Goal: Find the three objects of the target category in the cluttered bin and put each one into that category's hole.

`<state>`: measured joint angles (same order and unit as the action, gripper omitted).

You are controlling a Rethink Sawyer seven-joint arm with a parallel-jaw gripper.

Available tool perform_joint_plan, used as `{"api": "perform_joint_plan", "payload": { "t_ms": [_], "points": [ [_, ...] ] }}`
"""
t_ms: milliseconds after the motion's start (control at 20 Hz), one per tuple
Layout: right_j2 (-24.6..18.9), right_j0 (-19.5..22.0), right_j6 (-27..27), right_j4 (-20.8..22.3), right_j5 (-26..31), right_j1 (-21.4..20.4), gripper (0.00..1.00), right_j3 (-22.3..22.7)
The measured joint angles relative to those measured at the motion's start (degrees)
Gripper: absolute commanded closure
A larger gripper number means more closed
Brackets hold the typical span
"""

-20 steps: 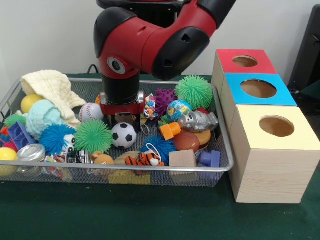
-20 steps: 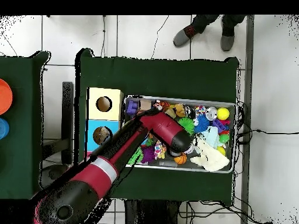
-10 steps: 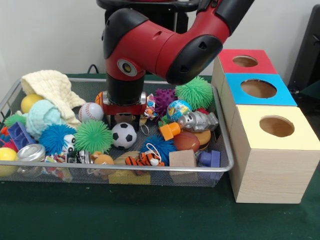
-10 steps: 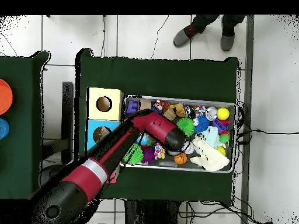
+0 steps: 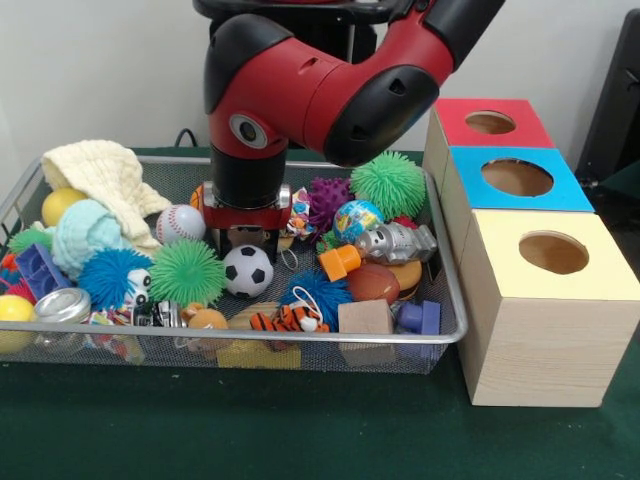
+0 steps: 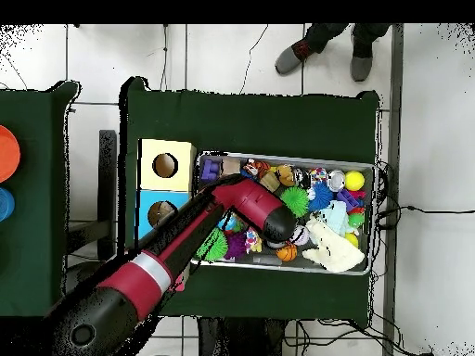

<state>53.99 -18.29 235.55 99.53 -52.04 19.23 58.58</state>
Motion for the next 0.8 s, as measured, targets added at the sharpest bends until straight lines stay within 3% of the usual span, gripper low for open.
{"api": "perform_joint_plan", "payload": {
  "t_ms": [800],
  "points": [
    [1.88, -0.6, 0.0, -1.7, 0.14, 1.33, 0.0, 0.01]
  ]
}}
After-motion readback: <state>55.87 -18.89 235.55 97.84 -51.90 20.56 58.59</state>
